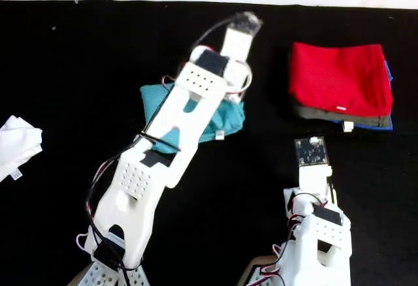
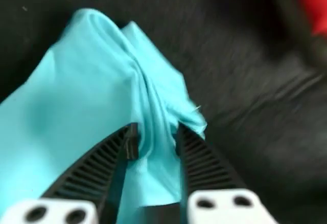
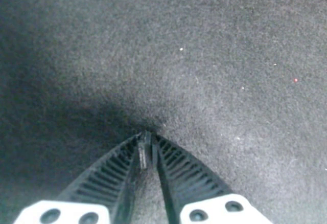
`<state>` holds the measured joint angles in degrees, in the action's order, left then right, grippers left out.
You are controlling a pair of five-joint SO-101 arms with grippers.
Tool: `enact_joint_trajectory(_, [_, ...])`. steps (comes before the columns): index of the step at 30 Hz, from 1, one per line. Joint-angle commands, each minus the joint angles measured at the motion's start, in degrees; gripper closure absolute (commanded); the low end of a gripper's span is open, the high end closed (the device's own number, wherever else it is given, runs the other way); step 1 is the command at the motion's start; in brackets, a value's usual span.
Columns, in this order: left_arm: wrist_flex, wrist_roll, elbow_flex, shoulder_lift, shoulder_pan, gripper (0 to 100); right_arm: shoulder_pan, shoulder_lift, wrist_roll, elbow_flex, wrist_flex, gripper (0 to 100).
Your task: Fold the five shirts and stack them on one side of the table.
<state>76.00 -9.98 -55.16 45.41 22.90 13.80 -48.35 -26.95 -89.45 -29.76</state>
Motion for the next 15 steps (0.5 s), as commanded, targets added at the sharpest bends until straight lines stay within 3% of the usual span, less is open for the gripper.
enact_joint_trajectory(1, [6.2,3.3,-12.0,-0.8,-2.3,85,0.5,0.0,-0.4,-0.9,1.2,99.2])
enact_joint_trajectory(4, [13.9,3.2,-19.1,-0.2,-5.7,89,0.5,0.0,-0.4,-0.9,1.3,99.2])
enact_joint_trajectory(8, [19.5,1.1,-17.2,3.4,-8.0,99,0.5,0.0,-0.4,-0.9,1.3,99.2])
enact_joint_trajectory(15, [22.1,-0.9,-16.7,11.5,-1.9,98,0.5,0.0,-0.4,-0.9,1.3,99.2])
